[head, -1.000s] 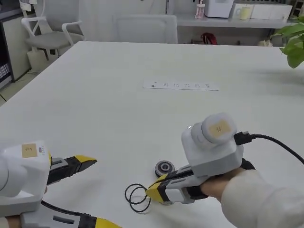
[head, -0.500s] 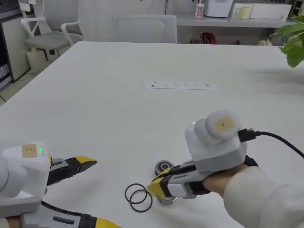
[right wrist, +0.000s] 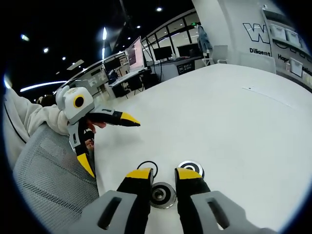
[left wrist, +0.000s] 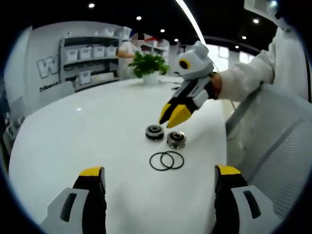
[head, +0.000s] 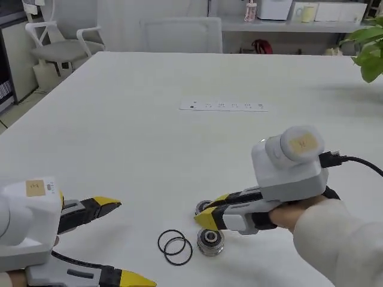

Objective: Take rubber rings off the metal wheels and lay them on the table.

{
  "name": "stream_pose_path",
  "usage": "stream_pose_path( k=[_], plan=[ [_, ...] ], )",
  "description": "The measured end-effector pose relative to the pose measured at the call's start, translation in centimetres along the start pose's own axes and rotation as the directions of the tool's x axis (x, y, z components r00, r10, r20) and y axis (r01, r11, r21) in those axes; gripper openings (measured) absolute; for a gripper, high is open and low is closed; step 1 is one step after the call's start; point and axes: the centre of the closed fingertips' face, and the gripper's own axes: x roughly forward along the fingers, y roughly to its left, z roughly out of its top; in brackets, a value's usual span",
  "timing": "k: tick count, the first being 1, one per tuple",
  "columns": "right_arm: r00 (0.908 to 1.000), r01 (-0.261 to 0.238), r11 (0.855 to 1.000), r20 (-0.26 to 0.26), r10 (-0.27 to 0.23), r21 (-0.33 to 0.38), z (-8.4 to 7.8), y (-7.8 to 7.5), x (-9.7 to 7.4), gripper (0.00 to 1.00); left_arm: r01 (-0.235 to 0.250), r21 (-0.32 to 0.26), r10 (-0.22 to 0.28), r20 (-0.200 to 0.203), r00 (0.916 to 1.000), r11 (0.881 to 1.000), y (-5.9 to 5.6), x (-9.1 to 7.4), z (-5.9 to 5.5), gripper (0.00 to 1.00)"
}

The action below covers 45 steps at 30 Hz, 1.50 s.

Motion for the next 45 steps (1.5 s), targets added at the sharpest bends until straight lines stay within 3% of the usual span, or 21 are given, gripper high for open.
stream_pose_path(
  k=[5,7,14,21,25,30,32,36,41,45],
  plan=[
    [0.9993,0.022,1.000,0.032,-0.022,0.012,0.5,-1.1,-0.7,0.21,0.004,-0.025,-0.004,0.014,0.9999,1.000,0.1,0.0,0.2,0.93],
    [0.9984,0.029,0.999,0.049,-0.030,0.020,0.8,-1.5,-1.0,0.21,0.004,-0.064,-0.001,0.053,0.9986,0.998,0.3,-0.1,0.9,0.93],
    [0.9931,0.065,0.997,0.095,-0.069,0.040,1.3,-3.2,-2.0,0.26,-0.010,-0.088,0.018,0.090,0.9958,0.996,1.2,-0.6,2.1,0.91],
    [0.9900,0.087,0.995,0.108,-0.092,0.048,1.3,-4.1,-2.5,0.26,-0.032,-0.041,0.037,0.117,0.9925,0.999,2.5,-1.2,4.5,0.90],
    [0.9892,0.092,0.995,0.110,-0.096,0.049,1.2,-4.4,-2.6,0.26,-0.018,-0.021,0.021,0.132,0.9911,1.000,3.4,-1.3,6.3,0.90],
    [0.9893,0.095,0.994,0.106,-0.100,0.048,1.0,-4.8,-2.7,0.26,-0.008,0.066,0.002,0.094,0.9956,0.998,4.4,-0.9,8.0,0.90],
    [0.9893,0.095,0.994,0.107,-0.100,0.050,1.0,-4.8,-2.8,0.26,0.004,0.095,-0.012,0.087,0.9961,0.996,4.5,-0.6,9.0,0.90],
    [0.9891,0.097,0.994,0.107,-0.102,0.046,0.9,-4.9,-2.9,0.26,0.030,0.107,-0.043,0.123,0.9915,0.994,4.5,0.3,11.1,0.89],
    [0.9896,0.098,0.995,0.103,-0.100,0.027,0.9,-4.8,-2.9,0.26,0.052,0.141,-0.069,0.119,0.9905,0.989,4.5,2.2,12.8,0.87],
    [0.9918,0.097,0.995,0.082,-0.097,0.014,0.2,-4.9,-2.7,0.27,0.086,0.186,-0.107,0.102,0.9890,0.979,3.9,4.0,13.7,0.82]
  ],
)
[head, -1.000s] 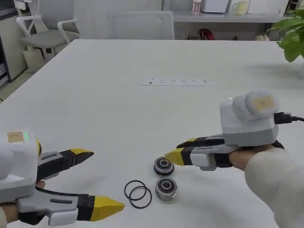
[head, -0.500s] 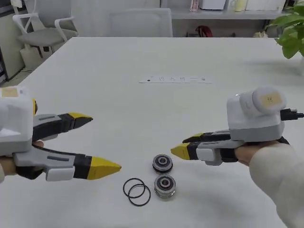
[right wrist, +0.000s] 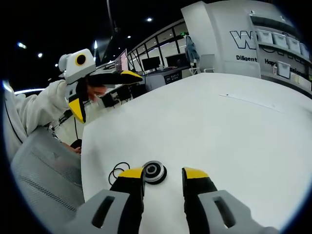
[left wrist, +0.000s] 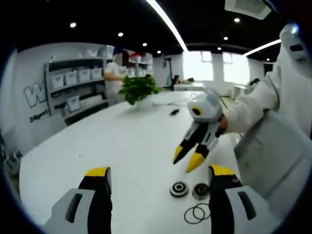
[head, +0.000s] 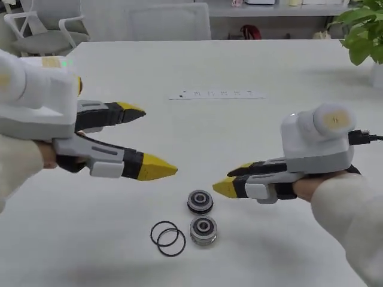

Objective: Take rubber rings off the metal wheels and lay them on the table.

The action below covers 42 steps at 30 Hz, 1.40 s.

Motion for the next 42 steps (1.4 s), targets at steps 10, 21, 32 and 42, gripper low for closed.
stream_pose_path(
  k=[10,21,32,42],
  plan=[
    [0.9990,-0.003,1.000,-0.045,0.002,-0.022,-1.3,-0.2,0.3,0.27,0.022,0.027,-0.022,0.011,0.9997,0.999,-1.1,3.7,-0.8,0.69],
    [0.9964,-0.028,0.999,-0.081,0.025,-0.032,-2.6,0.2,0.8,0.28,0.040,-0.044,-0.039,0.019,0.9991,0.998,-1.7,4.1,-3.6,0.61],
    [0.9926,-0.055,0.994,-0.113,0.044,-0.091,-3.3,0.8,1.5,0.29,0.079,-0.041,-0.080,-0.019,0.9966,0.996,-3.0,5.3,-5.9,0.46],
    [0.9934,-0.056,0.993,-0.106,0.045,-0.106,-3.2,0.6,2.1,0.28,0.098,-0.037,-0.100,-0.059,0.9933,0.995,-3.9,6.2,-7.5,0.31]
  ],
)
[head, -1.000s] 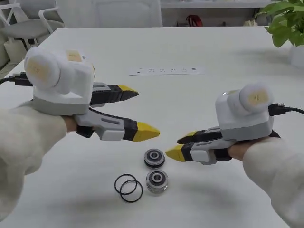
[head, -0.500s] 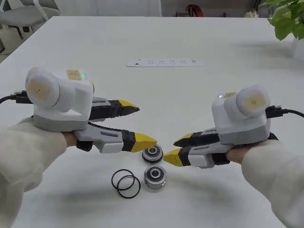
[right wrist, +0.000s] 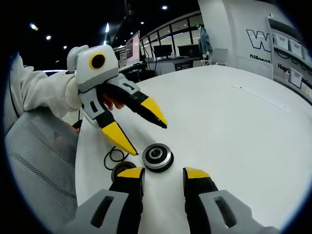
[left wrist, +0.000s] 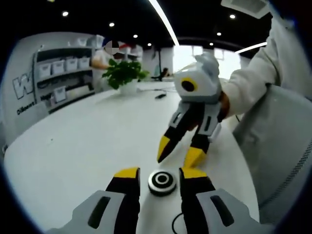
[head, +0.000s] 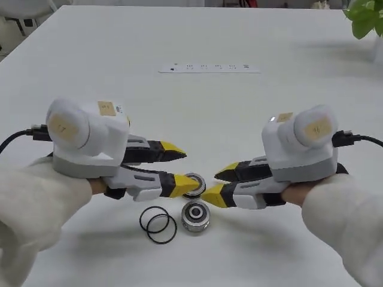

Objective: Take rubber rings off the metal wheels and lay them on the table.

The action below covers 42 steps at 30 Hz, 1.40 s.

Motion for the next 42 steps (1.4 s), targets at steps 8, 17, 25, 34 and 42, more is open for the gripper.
stream_pose_path(
  k=[8,17,25,34,42],
  plan=[
    [1.0000,-0.004,1.000,-0.008,0.004,-0.016,-0.1,0.0,0.4,0.28,0.005,0.030,-0.004,-0.038,0.9993,1.000,-0.4,0.6,-1.0,0.20],
    [0.9999,-0.015,0.999,-0.008,0.014,-0.035,0.0,0.3,0.7,0.26,-0.003,0.031,0.005,-0.058,0.9983,1.000,-0.2,0.9,-1.6,0.17],
    [0.9997,-0.021,0.999,-0.010,0.021,-0.049,-0.1,0.5,0.9,0.24,-0.001,0.010,0.001,-0.061,0.9981,1.000,-0.4,1.1,-2.0,0.14],
    [0.9996,-0.026,0.998,-0.013,0.025,-0.061,-0.1,0.6,1.1,0.22,-0.005,0.004,0.005,-0.052,0.9986,1.000,-0.3,1.0,-2.0,0.14],
    [0.9993,-0.036,0.995,-0.016,0.035,-0.094,0.0,1.0,1.2,0.19,-0.009,-0.006,0.009,-0.044,0.9990,1.000,-0.2,1.1,-2.0,0.14]
  ],
)
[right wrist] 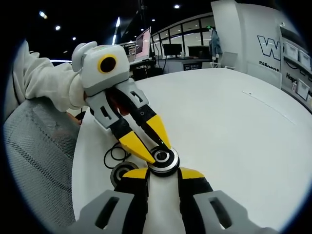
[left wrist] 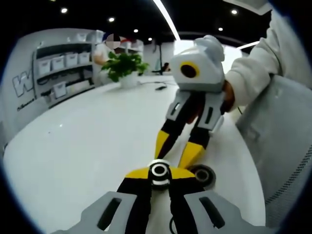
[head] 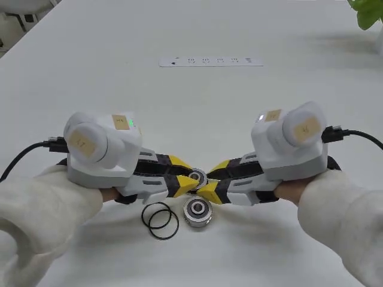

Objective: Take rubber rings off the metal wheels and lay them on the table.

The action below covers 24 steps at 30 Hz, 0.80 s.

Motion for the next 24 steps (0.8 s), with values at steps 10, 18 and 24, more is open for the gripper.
stream_pose_path(
  k=[10,18,24],
  plan=[
    [1.0000,-0.009,1.000,-0.001,0.009,0.004,-0.04,0.01,-0.21,0.16,-0.007,-0.005,0.007,0.004,1.0000,1.000,0.03,0.08,0.00,0.14],
    [0.9997,0.001,1.000,-0.023,-0.001,0.003,-0.58,-0.36,-0.25,0.10,-0.011,-0.012,0.011,0.009,0.9999,1.000,0.08,0.12,-0.02,0.14],
    [0.9997,0.000,1.000,-0.025,0.000,0.002,-0.66,-0.34,-0.22,0.05,-0.012,-0.014,0.012,0.011,0.9999,1.000,0.07,0.13,-0.03,0.14]
  ],
)
